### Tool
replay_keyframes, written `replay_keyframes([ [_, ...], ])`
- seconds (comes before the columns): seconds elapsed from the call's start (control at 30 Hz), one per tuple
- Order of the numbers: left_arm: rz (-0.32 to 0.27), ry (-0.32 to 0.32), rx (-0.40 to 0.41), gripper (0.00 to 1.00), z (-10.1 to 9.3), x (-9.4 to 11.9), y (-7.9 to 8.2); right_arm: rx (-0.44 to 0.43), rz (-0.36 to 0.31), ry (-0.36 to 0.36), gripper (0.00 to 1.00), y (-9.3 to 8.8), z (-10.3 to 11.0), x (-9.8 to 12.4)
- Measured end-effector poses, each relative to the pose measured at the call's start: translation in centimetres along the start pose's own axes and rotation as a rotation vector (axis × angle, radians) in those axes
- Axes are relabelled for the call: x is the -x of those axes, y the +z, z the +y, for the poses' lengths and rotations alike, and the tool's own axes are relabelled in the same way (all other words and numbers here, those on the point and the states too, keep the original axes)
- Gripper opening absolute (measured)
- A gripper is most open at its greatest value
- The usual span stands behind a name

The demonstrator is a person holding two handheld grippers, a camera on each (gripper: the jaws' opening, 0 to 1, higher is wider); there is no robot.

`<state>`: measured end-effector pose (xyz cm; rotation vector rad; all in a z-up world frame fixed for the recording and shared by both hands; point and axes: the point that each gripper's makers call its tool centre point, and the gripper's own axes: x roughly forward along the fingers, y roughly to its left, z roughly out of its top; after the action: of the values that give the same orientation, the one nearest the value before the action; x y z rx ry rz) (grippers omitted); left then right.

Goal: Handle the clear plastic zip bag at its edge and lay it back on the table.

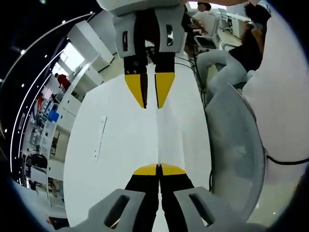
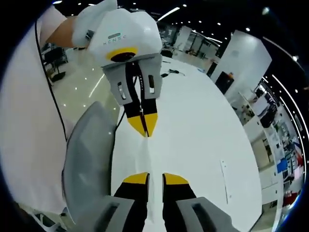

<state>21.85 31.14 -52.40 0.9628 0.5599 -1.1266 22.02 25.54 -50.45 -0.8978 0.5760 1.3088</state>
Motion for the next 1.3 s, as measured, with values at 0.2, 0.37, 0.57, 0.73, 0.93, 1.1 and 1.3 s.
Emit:
replay_keyframes([
  [0.2,-0.003,0.004,0.002,0.0,0.1,0.0,0.0,0.012,0.018,0.01,0.06,-0.3,0.0,-0.6],
  [0.37,-0.004,0.006,0.004,0.0,0.1,0.0,0.0,0.02,0.03,0.023,0.06,-0.5,0.2,-1.0],
  [0.57,-0.007,0.013,0.006,0.0,0.2,0.0,0.1,0.021,0.036,0.041,0.06,-0.6,0.5,-1.4],
  [0.73,-0.013,0.016,0.004,0.0,0.2,0.0,0.5,0.019,0.042,0.054,0.06,-0.8,0.8,-1.9],
  [0.93,-0.018,0.019,0.001,0.0,0.1,0.0,0.7,0.015,0.05,0.073,0.05,-1.0,1.3,-2.6],
  [1.1,-0.024,0.024,0.001,0.0,0.2,0.1,0.8,0.003,0.052,0.083,0.04,-1.2,1.4,-3.1],
  [1.3,-0.03,0.03,0.004,0.0,0.1,0.3,0.8,-0.015,0.045,0.099,0.0,-1.3,1.5,-3.5],
])
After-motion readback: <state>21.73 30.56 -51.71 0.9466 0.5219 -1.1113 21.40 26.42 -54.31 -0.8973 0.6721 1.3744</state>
